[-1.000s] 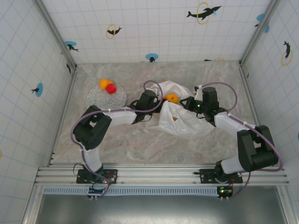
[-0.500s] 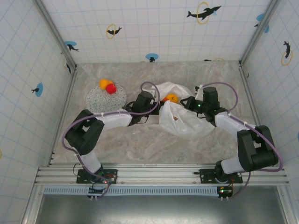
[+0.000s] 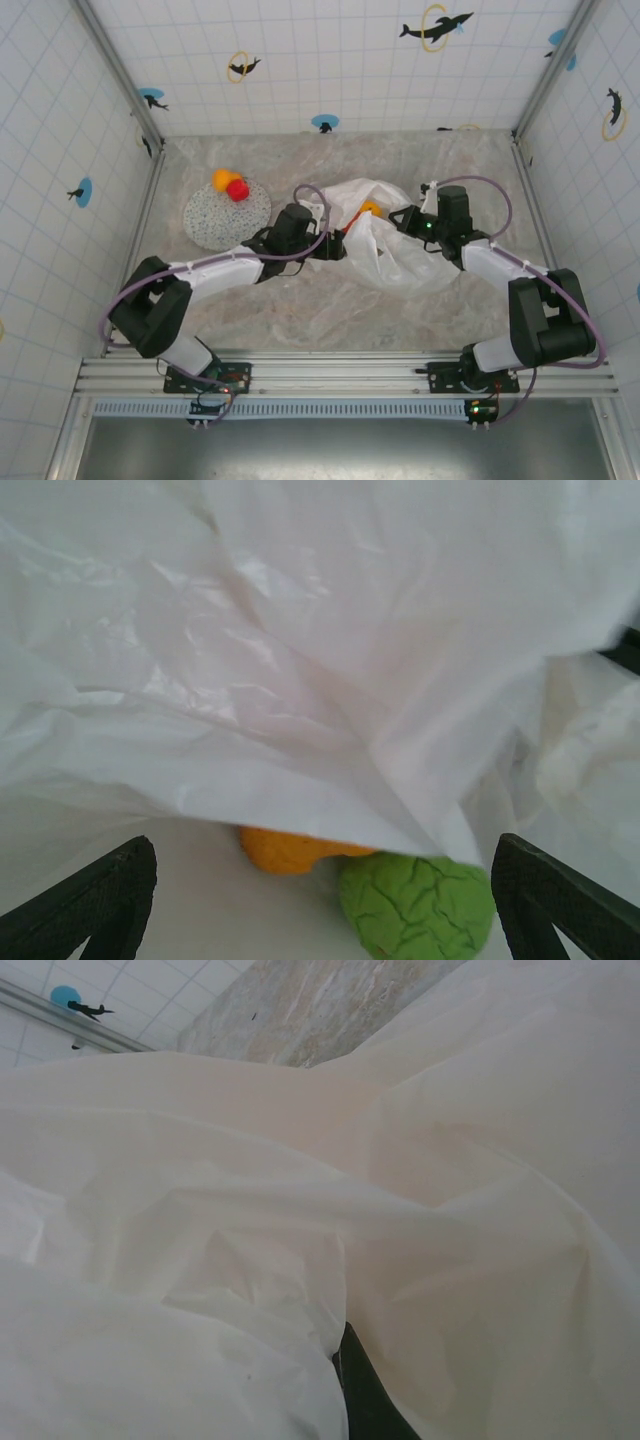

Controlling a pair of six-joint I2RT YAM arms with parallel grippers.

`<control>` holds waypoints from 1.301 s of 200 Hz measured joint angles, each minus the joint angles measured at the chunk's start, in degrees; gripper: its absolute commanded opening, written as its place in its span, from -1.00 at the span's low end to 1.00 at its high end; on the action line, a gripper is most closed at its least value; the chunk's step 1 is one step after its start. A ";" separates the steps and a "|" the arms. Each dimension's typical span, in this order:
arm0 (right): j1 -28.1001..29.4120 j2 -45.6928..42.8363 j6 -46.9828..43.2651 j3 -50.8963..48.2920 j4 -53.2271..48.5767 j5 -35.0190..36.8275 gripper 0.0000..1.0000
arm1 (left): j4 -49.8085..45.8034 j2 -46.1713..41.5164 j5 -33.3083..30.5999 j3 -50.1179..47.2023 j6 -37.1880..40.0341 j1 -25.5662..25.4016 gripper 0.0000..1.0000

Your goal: Place the fruits into the plastic bag

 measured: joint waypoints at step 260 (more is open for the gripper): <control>-0.39 0.04 -0.76 0.07 -0.50 -0.15 -1.00 | 2.82 -1.11 8.11 -10.34 -3.50 8.74 -0.99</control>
